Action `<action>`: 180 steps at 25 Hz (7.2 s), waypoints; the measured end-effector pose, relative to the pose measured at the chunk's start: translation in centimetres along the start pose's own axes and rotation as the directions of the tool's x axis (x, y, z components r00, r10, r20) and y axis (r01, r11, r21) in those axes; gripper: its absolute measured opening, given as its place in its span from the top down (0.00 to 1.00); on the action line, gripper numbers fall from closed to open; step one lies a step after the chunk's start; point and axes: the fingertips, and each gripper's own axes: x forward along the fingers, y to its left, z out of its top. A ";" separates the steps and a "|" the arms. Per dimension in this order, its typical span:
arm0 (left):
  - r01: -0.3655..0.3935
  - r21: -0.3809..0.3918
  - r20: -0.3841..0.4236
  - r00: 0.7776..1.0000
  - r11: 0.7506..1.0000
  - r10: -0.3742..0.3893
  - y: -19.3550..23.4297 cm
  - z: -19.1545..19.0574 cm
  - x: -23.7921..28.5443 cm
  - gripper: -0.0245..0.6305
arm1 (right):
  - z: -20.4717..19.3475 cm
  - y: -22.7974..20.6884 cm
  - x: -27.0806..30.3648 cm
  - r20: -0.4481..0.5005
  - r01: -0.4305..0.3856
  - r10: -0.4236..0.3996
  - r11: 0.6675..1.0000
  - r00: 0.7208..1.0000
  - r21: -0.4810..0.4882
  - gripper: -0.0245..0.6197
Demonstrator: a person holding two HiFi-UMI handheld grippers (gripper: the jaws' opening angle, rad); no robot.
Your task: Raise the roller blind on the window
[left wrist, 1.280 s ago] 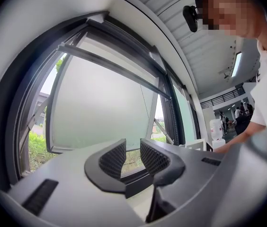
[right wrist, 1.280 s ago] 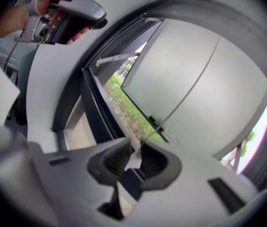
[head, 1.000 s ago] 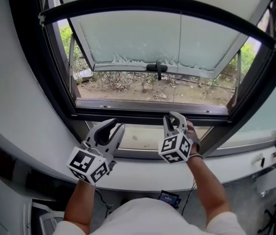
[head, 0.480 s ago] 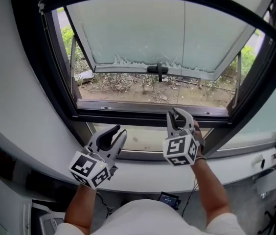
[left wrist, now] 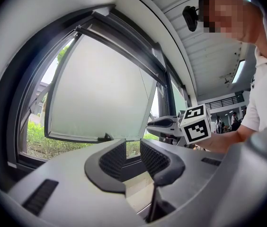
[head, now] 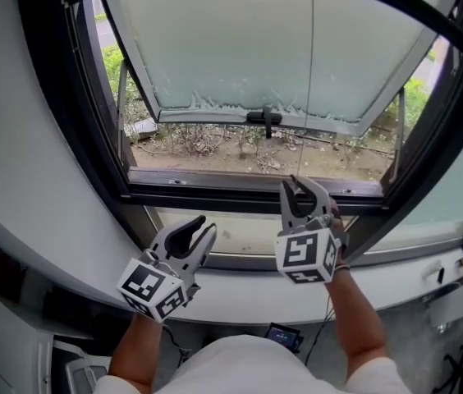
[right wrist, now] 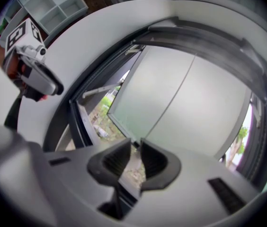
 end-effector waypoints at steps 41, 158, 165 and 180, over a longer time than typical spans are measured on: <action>0.014 -0.004 0.013 1.000 1.000 -0.014 -0.3 0.7 0.6 0.80 | 5.8 -4.8 -0.4 0.129 0.084 -0.084 0.996 0.988 0.003 0.85; 0.037 -0.072 -0.002 0.999 0.997 -0.038 -0.8 -0.6 0.0 0.80 | 16.2 -12.2 -4.9 0.344 0.301 -0.266 0.952 0.901 -0.053 0.85; 0.036 -0.075 -0.004 0.999 0.997 -0.037 -0.7 -0.7 -0.3 0.80 | 16.2 -12.0 -4.4 0.334 0.301 -0.263 0.951 0.905 -0.066 0.85; 0.035 -0.070 -0.009 0.999 0.997 -0.036 -0.3 -0.6 -0.5 0.80 | 16.1 -11.5 -3.8 0.320 0.298 -0.263 0.952 0.910 -0.064 0.82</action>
